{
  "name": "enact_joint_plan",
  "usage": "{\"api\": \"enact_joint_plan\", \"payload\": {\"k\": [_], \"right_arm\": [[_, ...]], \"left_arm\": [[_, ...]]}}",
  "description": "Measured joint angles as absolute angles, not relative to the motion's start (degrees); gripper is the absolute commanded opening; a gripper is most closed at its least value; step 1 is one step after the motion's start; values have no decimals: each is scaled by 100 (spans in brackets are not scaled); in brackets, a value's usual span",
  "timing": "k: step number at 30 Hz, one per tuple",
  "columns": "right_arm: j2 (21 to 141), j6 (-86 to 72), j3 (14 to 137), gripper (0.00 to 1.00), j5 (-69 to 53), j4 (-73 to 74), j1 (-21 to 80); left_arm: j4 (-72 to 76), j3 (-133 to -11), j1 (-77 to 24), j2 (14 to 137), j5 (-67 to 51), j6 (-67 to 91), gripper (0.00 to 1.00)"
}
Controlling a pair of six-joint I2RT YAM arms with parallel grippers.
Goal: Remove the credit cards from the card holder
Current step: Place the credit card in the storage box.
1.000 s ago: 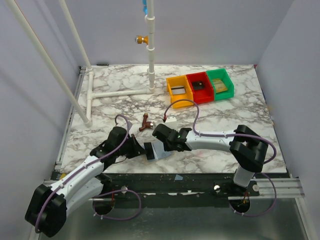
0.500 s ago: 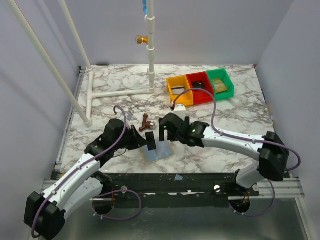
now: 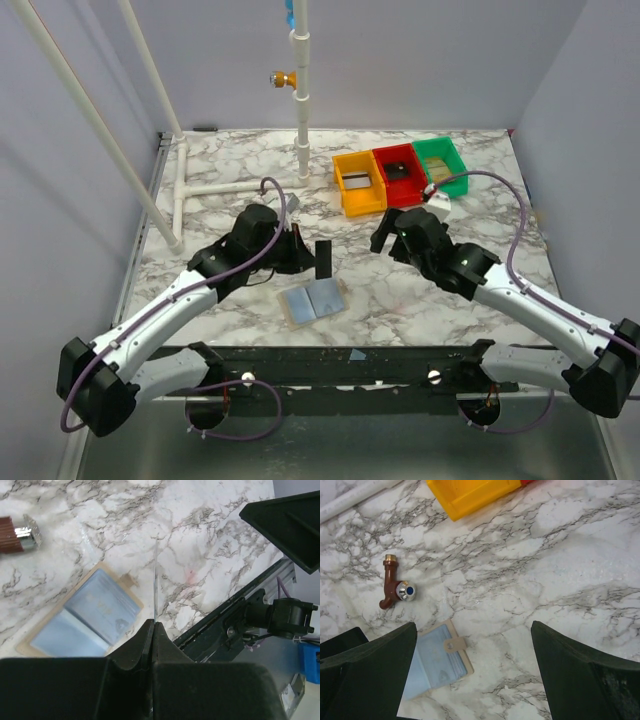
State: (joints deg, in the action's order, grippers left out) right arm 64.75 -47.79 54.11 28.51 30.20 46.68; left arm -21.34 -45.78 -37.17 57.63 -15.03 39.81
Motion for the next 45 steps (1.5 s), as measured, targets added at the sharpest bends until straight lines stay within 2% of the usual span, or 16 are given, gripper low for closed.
{"api": "enact_joint_plan", "payload": {"k": [13, 20, 31, 45], "right_arm": [[5201, -5159, 5212, 100, 3459, 3922, 4550], [4517, -5485, 5218, 100, 3957, 4733, 4536], [4178, -5774, 5583, 100, 4270, 5638, 4536], [4372, -5806, 5771, 100, 4274, 5892, 4536]], "left_arm": [[-2797, -7413, -4156, 8027, -939, 2965, 0], [-3363, -9695, -4178, 9574, -657, 2222, 0], [-4110, -13192, -4228, 11970, -27, 888, 0], [-3083, -13863, -4403, 13308, 731, -915, 0]]}}
